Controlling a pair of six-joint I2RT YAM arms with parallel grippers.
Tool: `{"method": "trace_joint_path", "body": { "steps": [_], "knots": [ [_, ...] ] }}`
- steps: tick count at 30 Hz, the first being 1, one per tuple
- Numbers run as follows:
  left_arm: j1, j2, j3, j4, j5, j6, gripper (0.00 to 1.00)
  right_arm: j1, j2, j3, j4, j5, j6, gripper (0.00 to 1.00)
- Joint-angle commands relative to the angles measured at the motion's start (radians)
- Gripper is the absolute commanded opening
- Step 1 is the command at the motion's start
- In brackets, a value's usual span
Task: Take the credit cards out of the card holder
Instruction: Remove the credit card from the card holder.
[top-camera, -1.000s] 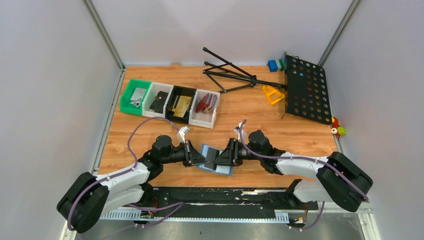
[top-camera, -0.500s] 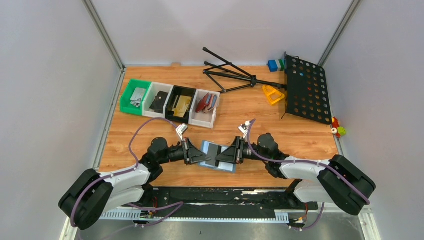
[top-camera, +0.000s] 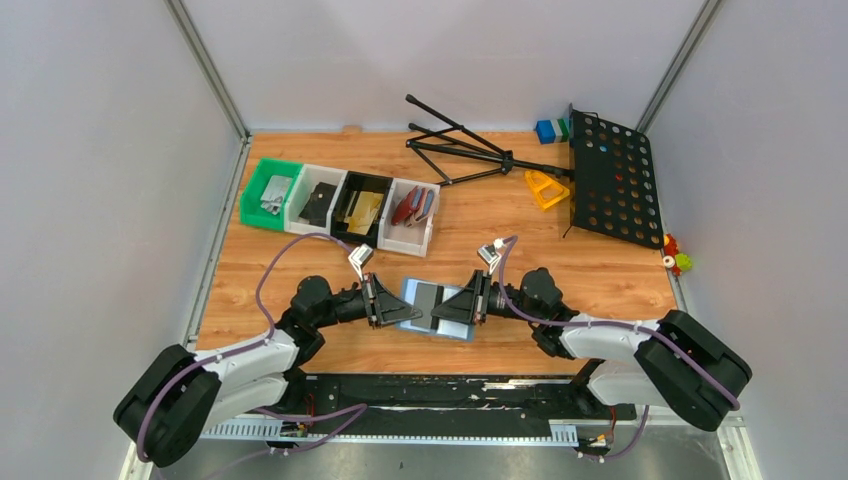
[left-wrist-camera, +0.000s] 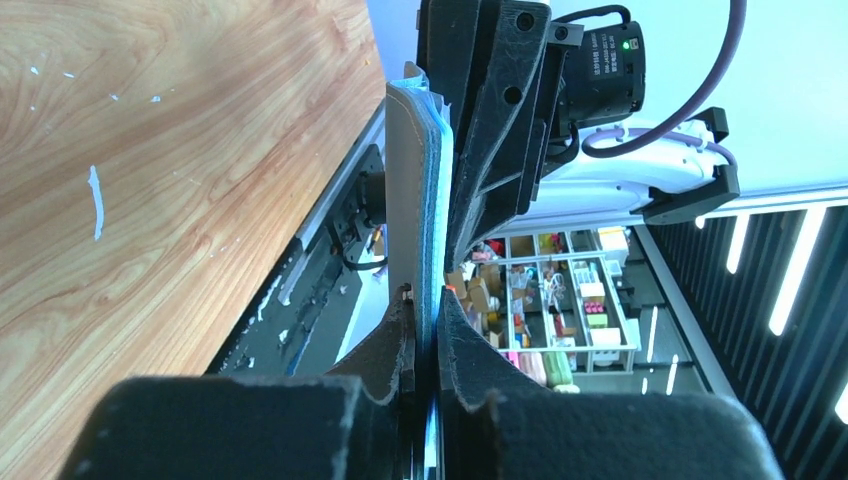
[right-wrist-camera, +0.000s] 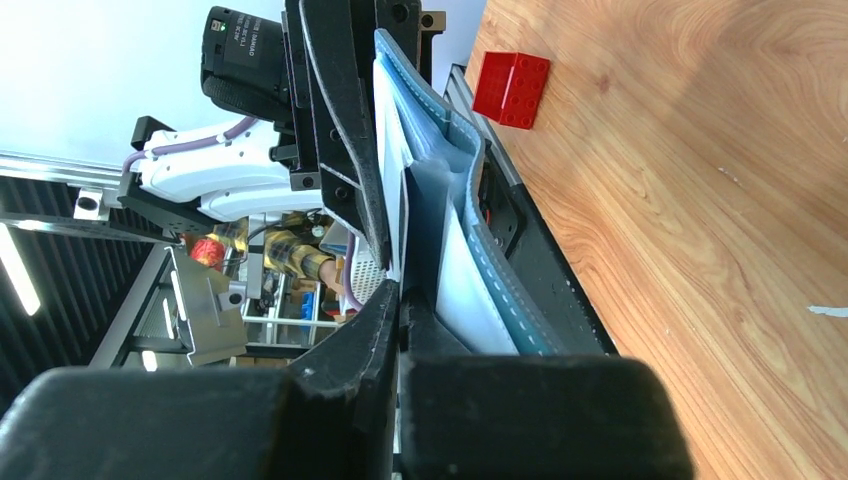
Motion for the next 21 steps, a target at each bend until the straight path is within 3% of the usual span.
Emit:
{"method": "trace_joint_path", "body": {
  "steps": [1,12,17,21],
  "knots": [
    [0.011,-0.061,0.003,-0.005,-0.010,0.011,0.11,0.002,-0.021,-0.023,0.016,0.021,-0.021,0.00],
    [0.068,-0.150,-0.021,-0.108,-0.036,0.025,0.12,-0.015,-0.137,-0.050,-0.157,0.044,-0.086,0.00],
    [0.079,-0.185,-0.004,-0.298,-0.075,0.124,0.11,-0.061,-0.245,-0.048,-0.342,0.059,-0.149,0.00],
    [0.081,-0.221,0.065,-0.610,-0.159,0.304,0.11,-0.076,-0.361,-0.001,-0.579,0.129,-0.251,0.00]
  ]
}}
